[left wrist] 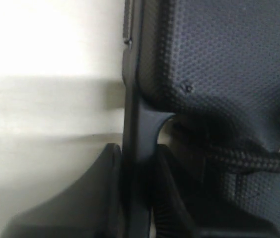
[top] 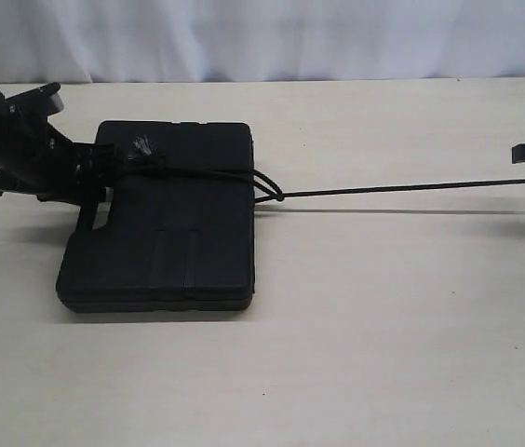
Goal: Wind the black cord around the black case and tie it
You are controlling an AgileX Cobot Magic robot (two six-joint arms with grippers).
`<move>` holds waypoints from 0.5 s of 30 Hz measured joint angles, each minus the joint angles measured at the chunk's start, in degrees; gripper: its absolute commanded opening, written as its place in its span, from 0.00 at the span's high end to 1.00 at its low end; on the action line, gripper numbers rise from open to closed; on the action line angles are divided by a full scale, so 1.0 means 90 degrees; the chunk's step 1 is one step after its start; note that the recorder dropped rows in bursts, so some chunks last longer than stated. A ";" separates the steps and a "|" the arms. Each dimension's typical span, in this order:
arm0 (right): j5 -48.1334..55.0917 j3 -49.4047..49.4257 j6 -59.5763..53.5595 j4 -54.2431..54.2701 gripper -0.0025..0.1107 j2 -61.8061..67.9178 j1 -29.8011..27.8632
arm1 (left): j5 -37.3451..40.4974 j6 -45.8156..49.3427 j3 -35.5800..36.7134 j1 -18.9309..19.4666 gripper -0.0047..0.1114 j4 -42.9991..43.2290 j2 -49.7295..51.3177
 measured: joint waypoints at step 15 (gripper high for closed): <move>-0.0678 -0.0012 0.0014 0.0027 0.94 0.0013 -0.0140 | -0.1365 0.0012 0.0030 -0.0870 0.96 -0.0140 0.0000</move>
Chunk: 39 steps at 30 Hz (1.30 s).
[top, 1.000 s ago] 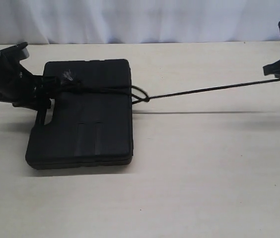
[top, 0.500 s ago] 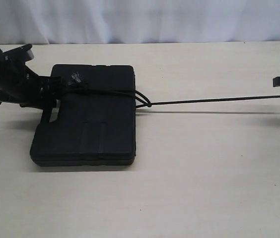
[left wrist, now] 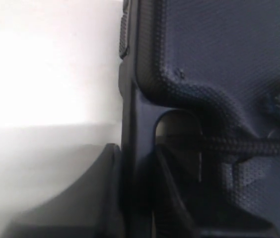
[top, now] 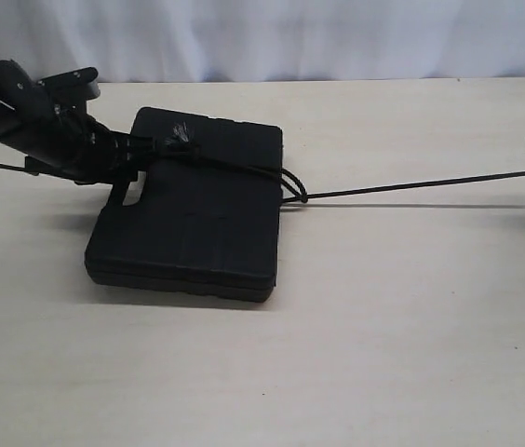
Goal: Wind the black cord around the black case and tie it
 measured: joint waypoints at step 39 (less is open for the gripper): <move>0.5434 0.0213 0.3123 -0.2749 0.93 -0.3707 0.2332 | 0.4656 -0.0436 -0.0098 -0.0107 0.96 0.2207 -0.3176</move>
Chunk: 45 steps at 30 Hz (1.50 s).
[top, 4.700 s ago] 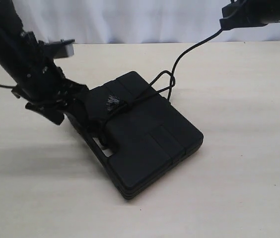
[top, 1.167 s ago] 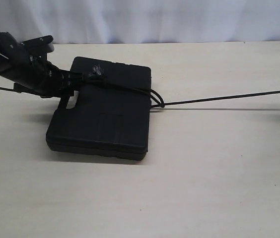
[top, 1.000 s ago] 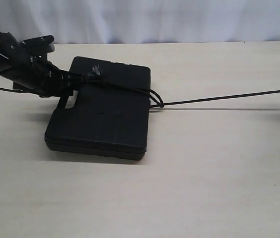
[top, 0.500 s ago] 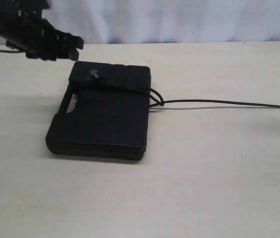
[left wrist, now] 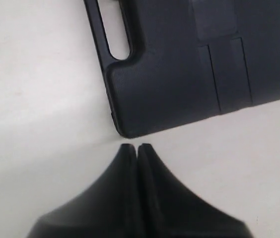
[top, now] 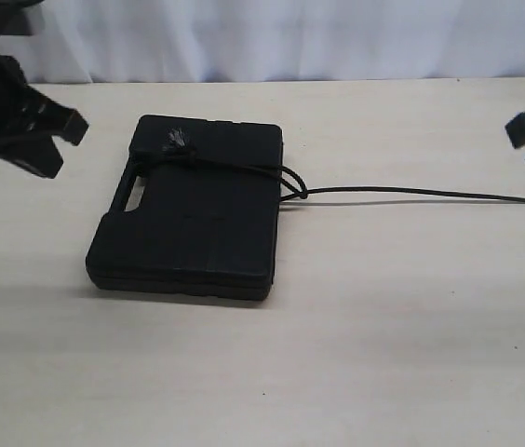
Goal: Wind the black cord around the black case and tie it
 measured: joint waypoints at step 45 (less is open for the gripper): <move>-0.4923 0.7178 0.1186 -0.0698 0.93 -0.8570 0.1274 | -0.5434 0.1460 0.6964 -0.0038 0.96 0.0368 -0.9039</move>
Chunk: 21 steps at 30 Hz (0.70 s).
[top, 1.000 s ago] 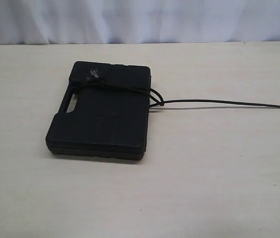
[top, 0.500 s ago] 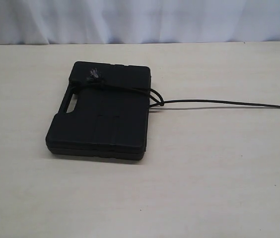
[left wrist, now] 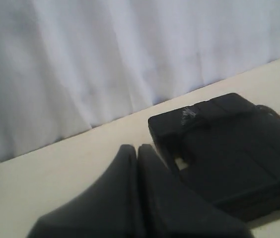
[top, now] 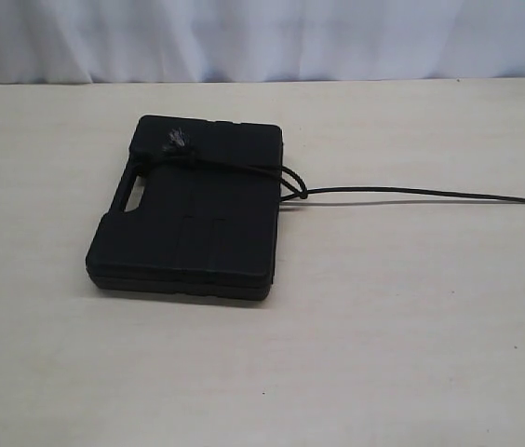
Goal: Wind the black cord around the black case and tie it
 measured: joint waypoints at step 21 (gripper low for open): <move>-0.0130 0.0000 0.0015 0.0000 0.93 -0.0110 -0.0970 | 0.0585 0.0012 0.0356 0.0348 0.96 0.0176 -0.0336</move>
